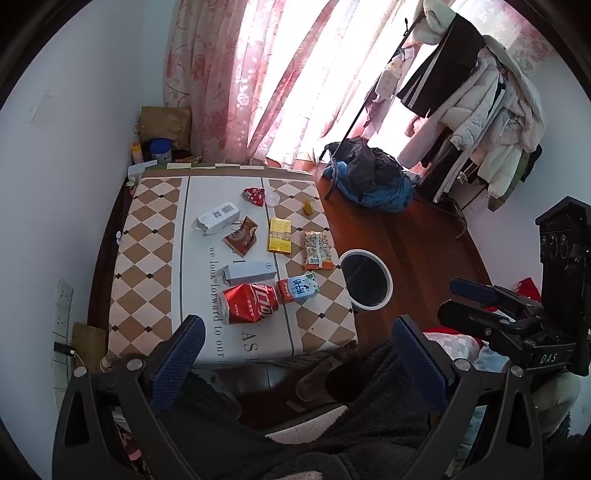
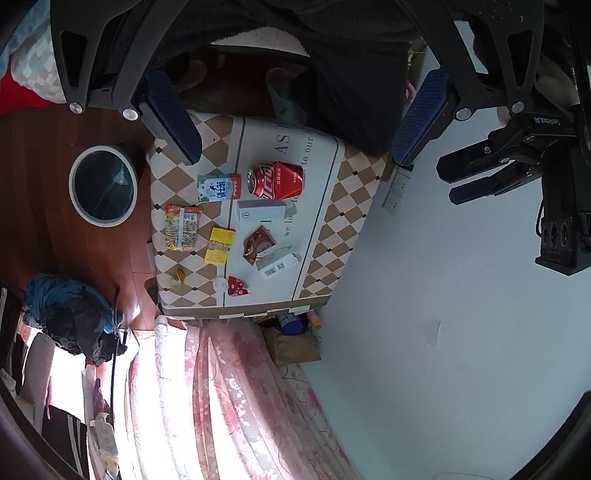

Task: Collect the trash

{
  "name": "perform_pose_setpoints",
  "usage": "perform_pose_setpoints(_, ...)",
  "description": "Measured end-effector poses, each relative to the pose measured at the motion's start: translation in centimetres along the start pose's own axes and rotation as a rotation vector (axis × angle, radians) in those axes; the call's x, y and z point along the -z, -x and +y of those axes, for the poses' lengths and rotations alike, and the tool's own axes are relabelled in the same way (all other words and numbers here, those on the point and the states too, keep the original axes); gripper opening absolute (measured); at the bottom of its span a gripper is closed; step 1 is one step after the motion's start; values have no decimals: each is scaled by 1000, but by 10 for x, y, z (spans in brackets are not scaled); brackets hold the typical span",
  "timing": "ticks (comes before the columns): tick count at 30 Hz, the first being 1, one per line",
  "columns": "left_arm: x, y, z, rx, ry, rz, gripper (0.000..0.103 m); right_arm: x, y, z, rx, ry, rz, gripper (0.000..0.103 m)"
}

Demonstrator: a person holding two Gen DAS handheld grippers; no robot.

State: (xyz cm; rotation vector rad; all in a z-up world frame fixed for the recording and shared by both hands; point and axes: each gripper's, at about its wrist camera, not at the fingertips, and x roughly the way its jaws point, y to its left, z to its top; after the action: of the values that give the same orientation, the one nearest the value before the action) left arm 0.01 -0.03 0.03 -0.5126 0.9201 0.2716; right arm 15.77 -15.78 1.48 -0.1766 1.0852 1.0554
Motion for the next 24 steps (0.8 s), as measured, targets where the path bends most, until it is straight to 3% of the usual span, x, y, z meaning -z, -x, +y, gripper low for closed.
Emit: perform_pose_setpoints(24,5,-2,-2,35,8,-3,103,2,0,-2,-46,-11,3,103)
